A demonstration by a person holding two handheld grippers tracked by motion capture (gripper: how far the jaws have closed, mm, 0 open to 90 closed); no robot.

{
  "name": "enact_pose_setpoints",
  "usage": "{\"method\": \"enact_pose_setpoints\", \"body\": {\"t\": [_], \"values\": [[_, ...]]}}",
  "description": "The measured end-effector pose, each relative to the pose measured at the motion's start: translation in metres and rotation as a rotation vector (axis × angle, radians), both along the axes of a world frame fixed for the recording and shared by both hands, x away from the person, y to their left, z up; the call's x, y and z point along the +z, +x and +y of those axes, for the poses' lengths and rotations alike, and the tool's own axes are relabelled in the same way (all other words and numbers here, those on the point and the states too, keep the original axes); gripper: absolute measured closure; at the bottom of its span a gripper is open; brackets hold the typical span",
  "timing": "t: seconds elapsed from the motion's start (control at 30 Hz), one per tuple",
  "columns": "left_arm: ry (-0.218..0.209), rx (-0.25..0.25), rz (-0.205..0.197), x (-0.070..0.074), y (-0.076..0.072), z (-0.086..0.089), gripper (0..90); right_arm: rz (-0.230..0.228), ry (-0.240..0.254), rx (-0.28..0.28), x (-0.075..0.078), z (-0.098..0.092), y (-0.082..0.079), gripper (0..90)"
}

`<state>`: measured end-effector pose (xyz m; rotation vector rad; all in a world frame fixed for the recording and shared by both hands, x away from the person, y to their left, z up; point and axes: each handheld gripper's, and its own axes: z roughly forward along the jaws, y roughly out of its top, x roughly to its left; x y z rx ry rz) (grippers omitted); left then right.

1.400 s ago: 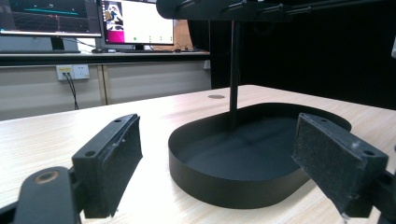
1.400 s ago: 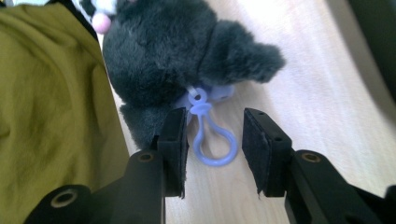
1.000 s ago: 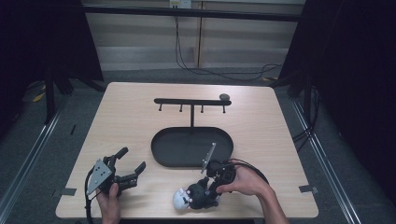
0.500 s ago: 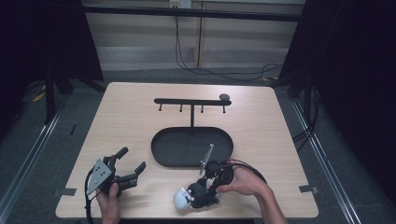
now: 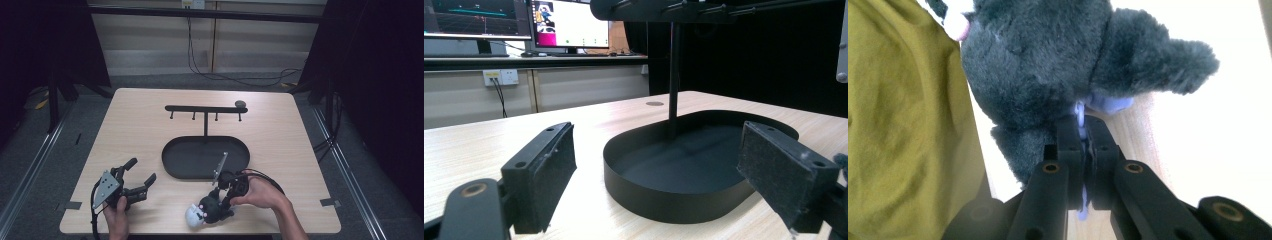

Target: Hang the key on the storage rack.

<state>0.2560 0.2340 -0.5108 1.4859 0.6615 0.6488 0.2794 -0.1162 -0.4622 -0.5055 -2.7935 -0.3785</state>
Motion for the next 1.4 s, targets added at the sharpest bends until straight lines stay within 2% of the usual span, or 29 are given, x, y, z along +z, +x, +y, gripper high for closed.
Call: {"method": "enact_pose_setpoints", "body": {"t": [0.17, 0.3, 0.4, 0.6, 0.8, 1.13, 1.23, 1.33, 1.4], "values": [[0.0, 0.0, 0.0, 0.0, 0.0, 0.0, 15.3, -0.018, 0.005, 0.018, 0.006, 0.003, 0.002, 87.3], [0.001, 0.0, 0.0, 0.0, 0.0, 0.0, 15.3, -0.011, 0.003, 0.012, 0.009, 0.005, 0.003, 87.3], [0.001, -0.001, 0.001, 0.0, 0.0, 0.0, 15.3, -0.019, -0.01, 0.002, 0.014, 0.005, 0.004, 87.3], [0.0, 0.0, 0.0, 0.0, 0.0, 0.0, 15.3, -0.054, -0.03, 0.023, 0.023, 0.008, 0.005, 87.3], [0.0, 0.0, 0.0, 0.0, 0.0, 0.0, 15.3, -0.056, -0.045, 0.035, 0.031, 0.01, 0.006, 87.3], [0.005, 0.0, -0.002, 0.0, 0.0, 0.0, 15.3, -0.109, -0.072, 0.047, 0.055, 0.016, 0.007, 87.3], [0.005, 0.0, -0.001, 0.0, 0.0, 0.0, 15.3, -0.136, -0.058, 0.054, 0.064, 0.017, 0.008, 87.3], [0.005, 0.0, -0.002, 0.0, 0.0, 0.0, 15.3, -0.163, -0.021, 0.047, 0.077, 0.017, 0.01, 87.3], [0.005, 0.0, -0.001, 0.0, 0.0, 0.0, 15.3, -0.176, -0.026, 0.05, 0.083, 0.017, 0.011, 87.3]]}}
